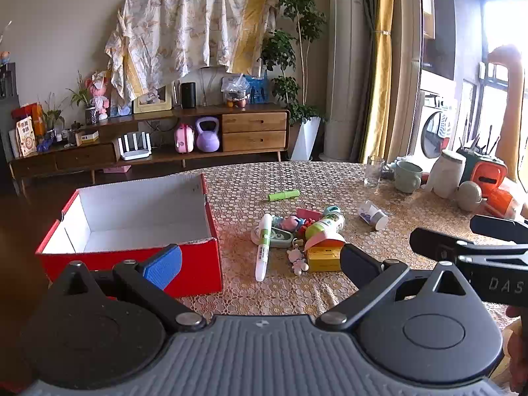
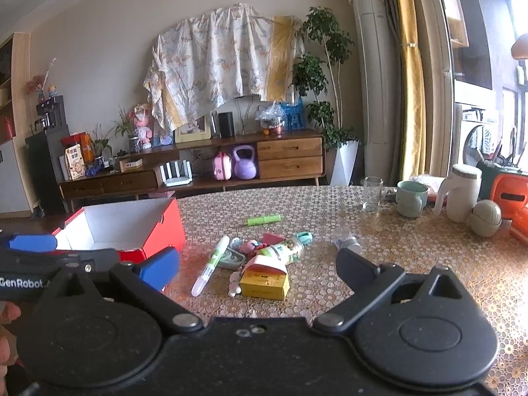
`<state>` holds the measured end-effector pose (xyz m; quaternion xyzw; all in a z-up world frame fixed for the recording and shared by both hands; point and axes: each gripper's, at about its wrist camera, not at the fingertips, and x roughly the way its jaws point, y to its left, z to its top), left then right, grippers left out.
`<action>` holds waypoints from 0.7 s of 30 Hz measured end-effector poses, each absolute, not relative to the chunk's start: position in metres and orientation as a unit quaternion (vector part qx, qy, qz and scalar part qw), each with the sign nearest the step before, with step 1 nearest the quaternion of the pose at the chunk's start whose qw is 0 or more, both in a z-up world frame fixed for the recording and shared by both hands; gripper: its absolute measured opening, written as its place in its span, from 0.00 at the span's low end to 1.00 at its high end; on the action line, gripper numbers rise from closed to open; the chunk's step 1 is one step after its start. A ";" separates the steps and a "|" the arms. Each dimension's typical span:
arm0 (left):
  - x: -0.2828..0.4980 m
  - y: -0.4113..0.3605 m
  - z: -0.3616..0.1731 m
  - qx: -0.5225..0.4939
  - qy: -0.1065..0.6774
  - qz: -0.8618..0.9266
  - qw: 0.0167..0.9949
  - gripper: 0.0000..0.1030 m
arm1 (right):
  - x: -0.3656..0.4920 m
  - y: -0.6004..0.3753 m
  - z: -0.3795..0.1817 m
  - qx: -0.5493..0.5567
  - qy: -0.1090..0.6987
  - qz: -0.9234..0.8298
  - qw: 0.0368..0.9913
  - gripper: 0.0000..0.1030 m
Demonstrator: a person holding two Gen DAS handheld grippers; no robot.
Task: Organize rigid objects
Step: 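Grasp the white green-labelled tube with left tool while right tool grasps clear cylinder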
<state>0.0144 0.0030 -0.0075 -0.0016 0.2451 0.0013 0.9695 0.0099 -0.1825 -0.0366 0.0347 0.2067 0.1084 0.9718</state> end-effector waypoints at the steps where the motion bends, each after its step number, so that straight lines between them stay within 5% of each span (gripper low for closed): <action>1: 0.018 0.001 -0.008 0.004 0.247 0.001 0.969 1.00 | 0.012 -0.182 -0.038 0.031 0.209 0.113 0.971 0.99; 21: 0.122 -0.041 -0.069 0.043 0.301 -0.044 0.952 1.00 | 0.103 -0.249 -0.073 -0.007 0.250 0.119 0.961 0.97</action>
